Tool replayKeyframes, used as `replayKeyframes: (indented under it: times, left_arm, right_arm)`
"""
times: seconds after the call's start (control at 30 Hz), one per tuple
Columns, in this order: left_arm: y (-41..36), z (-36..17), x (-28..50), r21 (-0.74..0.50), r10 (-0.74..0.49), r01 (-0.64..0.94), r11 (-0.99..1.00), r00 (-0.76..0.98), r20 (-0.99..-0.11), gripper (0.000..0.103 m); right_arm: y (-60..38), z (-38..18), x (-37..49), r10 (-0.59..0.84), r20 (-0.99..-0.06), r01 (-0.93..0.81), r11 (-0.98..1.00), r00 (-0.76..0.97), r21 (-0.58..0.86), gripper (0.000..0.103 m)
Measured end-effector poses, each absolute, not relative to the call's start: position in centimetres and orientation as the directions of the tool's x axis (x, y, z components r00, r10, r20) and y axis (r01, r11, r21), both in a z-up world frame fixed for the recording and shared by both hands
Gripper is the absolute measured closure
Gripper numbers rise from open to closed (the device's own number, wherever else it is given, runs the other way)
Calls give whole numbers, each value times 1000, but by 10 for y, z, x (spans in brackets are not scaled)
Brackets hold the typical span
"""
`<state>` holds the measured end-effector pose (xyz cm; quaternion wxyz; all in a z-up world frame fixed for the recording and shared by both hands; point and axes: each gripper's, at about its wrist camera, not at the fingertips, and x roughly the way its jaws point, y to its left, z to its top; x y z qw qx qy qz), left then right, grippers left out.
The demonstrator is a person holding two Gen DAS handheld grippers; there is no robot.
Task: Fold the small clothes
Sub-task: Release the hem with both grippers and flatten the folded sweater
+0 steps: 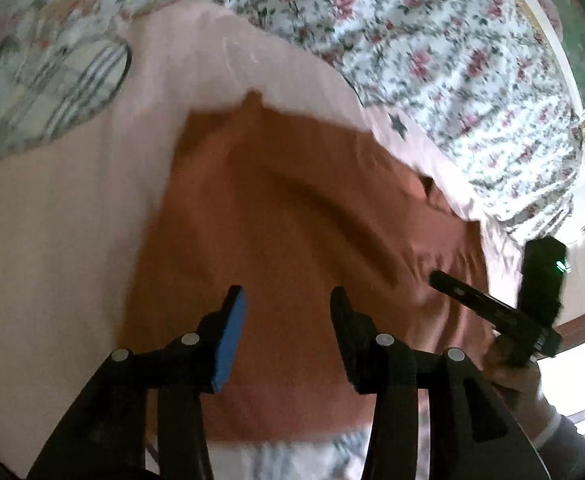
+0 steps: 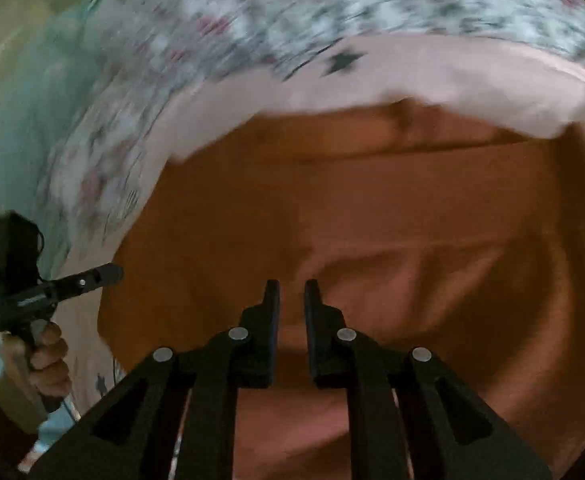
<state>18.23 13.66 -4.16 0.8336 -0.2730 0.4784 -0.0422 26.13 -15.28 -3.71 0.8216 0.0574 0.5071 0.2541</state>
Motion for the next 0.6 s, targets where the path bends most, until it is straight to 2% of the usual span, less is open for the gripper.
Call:
replayKeyframes:
  times: [0.1,0.2,0.3,0.37,0.43,0.6]
  left_arm:
    - [122,-44,157,-504,-333,-217,836,528,-781,53]
    - [108,-48,135,-505,-334,-243,828,510,-793,50]
    - [106,-53,115,-496,-321,-269,826,498,-805,44]
    - [110,-55,100,-485,-299,-300,821,498,-814,35]
    - [119,-60,91,-499,-293,-340,797,505,-812,32]
    - [137,-84,82,-564,-313,-440,699,521,-794,30]
  right_arm:
    - [-158,-51,268,433,-844,-326,885,317,332,90]
    - [-184,-51,279,318,-862,-228,943,396,243,90]
    - [-231,-44,281,250,-846,-49,965,471,257,90]
    - [-254,-34,273,273,-826,22,945,493,325,90]
    - [-258,-23,260,256,-825,27,950,504,312,89]
    - [-251,-5,219,322,-802,-34,935,504,354,87]
